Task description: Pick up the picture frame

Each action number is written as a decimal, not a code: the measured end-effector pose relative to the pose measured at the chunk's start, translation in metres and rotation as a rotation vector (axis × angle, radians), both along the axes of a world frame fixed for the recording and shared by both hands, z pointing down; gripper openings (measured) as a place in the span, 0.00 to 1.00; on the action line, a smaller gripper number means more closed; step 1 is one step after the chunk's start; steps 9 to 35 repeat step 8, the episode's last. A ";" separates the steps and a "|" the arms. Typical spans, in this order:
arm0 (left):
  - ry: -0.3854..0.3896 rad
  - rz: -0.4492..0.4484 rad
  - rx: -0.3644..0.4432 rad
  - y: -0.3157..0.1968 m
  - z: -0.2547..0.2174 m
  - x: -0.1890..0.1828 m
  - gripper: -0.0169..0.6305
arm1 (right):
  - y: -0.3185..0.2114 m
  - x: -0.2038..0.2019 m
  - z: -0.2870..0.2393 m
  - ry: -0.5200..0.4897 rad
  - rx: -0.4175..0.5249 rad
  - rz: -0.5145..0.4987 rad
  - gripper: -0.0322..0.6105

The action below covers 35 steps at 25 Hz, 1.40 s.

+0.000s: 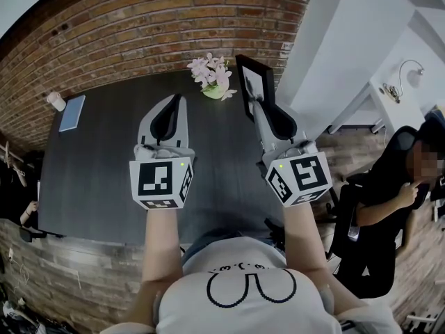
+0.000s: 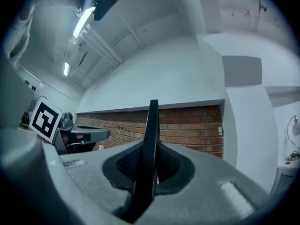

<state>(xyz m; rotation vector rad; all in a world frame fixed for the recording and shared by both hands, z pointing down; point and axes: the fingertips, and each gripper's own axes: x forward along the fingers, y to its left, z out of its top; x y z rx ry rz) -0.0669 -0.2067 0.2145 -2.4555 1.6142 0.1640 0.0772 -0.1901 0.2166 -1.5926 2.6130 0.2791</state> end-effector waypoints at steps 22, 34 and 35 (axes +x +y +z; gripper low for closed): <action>0.010 0.008 -0.008 0.000 0.005 0.001 0.02 | 0.000 0.000 0.002 0.001 0.000 0.000 0.11; 0.010 0.008 -0.008 0.000 0.005 0.001 0.02 | 0.000 0.000 0.002 0.001 0.000 0.000 0.11; 0.010 0.008 -0.008 0.000 0.005 0.001 0.02 | 0.000 0.000 0.002 0.001 0.000 0.000 0.11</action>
